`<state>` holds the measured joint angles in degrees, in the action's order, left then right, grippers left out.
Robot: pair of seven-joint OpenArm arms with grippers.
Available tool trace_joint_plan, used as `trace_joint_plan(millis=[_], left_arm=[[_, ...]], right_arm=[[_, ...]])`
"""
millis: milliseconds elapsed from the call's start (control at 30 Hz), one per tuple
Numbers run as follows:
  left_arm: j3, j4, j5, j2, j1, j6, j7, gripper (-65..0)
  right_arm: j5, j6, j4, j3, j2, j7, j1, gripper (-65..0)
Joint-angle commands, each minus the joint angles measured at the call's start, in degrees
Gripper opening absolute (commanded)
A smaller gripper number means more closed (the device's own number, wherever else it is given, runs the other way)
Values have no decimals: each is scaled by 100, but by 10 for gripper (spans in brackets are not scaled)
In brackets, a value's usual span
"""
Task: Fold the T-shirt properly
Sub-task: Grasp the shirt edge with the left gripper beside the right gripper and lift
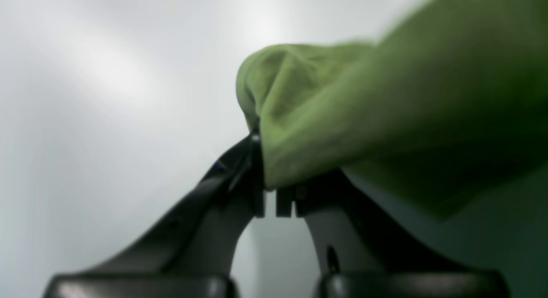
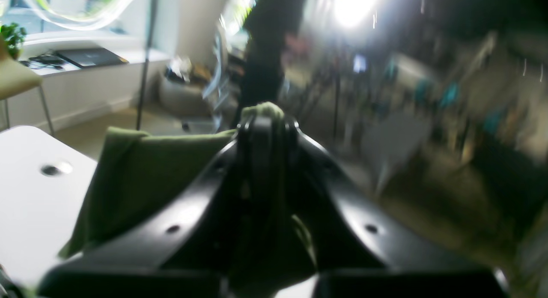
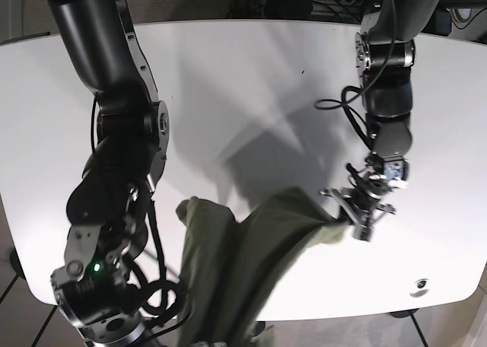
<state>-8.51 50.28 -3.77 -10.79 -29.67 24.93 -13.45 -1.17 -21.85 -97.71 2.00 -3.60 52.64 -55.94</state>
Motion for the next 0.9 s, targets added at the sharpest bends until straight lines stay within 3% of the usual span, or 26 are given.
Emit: trace_joint_plan(millis=[33,100,267,367,467,600,733,900], left_arm=[[-164,497,65,-236,-185,8,-136,-650],[-287,840,65,-350,-378,8,-356,-650],[-305,1438,74,-825,-1169,8,-989,-650],[-604,1701,74,-1115,-1855,26,-1499,-650],[-788,1745,47,-1247,-2549,509,-1894,-650],[-823,2009,56,-1343,-2655,773,-2255,-650],[-1008,2334,74,-1317,-1310,782,-2228,-650],[-1773,2959,74,-904,404,1063,-2220,-650]], right_arm=[[-28,62,518,235,47,-565,-221,-631],[-37,193,1485,437,162,-1110,-423,-631],[-90,589,3165,859,135,-1893,-1302,-631],[-90,642,3929,1202,127,-2244,-1886,-631],[-90,633,4369,1563,135,-2271,-1886,-631],[-107,615,3894,1642,135,-1902,-1886,-631],[-811,633,2250,1642,171,-1269,51,-631],[-1470,633,1187,1642,285,-1198,2575,-631]])
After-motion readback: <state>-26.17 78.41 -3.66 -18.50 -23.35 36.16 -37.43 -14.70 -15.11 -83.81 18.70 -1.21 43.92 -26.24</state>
